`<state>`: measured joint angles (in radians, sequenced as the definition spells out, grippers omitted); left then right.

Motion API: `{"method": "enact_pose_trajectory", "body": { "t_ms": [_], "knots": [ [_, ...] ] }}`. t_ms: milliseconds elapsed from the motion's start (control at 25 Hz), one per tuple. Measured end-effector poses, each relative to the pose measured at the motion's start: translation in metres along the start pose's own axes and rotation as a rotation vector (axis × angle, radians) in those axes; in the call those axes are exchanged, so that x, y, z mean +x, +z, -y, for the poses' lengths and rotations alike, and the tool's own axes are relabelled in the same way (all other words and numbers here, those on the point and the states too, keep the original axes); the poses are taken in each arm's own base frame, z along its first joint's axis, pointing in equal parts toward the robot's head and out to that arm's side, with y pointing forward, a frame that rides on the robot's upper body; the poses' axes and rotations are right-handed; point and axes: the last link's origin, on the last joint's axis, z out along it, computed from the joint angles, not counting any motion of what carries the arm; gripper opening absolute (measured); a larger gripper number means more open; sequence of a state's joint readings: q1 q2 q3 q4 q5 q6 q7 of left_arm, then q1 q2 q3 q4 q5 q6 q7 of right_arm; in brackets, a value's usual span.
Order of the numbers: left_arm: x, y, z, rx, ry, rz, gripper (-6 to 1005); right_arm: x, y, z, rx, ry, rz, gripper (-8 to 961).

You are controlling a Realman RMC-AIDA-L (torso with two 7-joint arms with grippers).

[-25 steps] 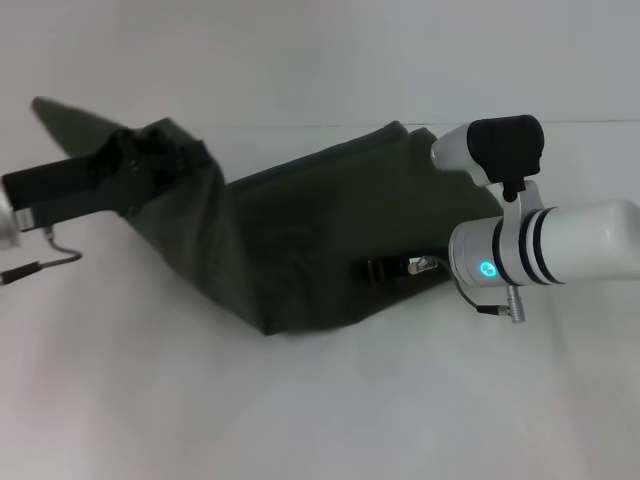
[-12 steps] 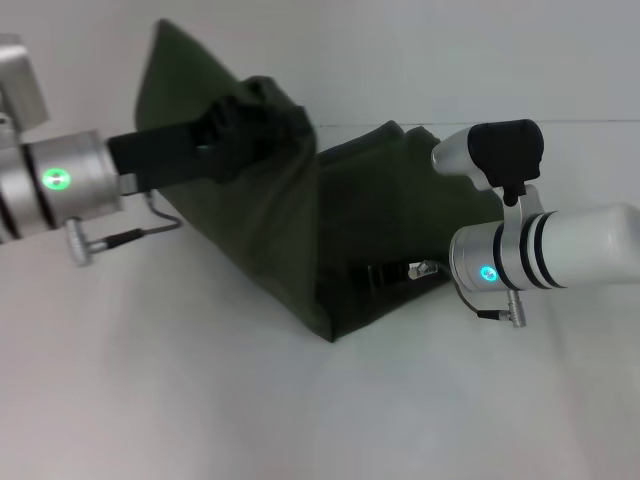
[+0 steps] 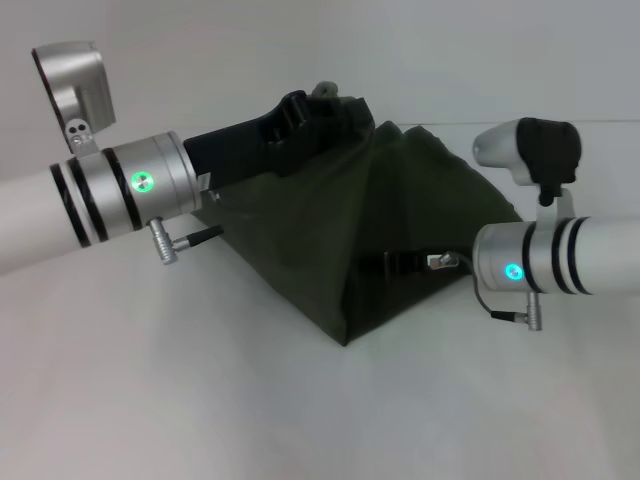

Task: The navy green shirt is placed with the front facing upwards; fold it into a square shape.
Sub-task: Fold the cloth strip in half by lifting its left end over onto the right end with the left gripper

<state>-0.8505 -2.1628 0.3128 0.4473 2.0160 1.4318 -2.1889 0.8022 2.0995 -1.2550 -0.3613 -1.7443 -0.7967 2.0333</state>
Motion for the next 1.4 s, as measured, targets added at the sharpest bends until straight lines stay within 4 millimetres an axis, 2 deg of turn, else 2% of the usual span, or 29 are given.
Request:
{"method": "enact_pose_trajectory", "body": {
  "t_ms": [320, 560, 800, 1080, 1400],
  "knots": [
    [-0.007, 0.016, 0.003, -0.013, -0.01, -0.025, 50, -0.001, -0.021, 0.017, -0.002, 0.09, 0.085, -2],
    [-0.008, 0.026, -0.001, -0.046, -0.01, -0.057, 49, 0.002, -0.026, 0.021, -0.002, 0.111, 0.1, -2],
    [-0.014, 0.038, -0.005, -0.062, 0.001, -0.04, 49, -0.001, -0.045, 0.036, 0.014, 0.174, 0.185, -2],
    [-0.027, 0.058, -0.002, -0.033, 0.021, -0.027, 50, -0.001, -0.069, 0.057, 0.035, 0.26, 0.28, -1],
    [-0.043, 0.078, 0.004, 0.012, 0.038, -0.047, 48, 0.001, -0.078, 0.065, 0.047, 0.281, 0.308, -1]
  ]
}}
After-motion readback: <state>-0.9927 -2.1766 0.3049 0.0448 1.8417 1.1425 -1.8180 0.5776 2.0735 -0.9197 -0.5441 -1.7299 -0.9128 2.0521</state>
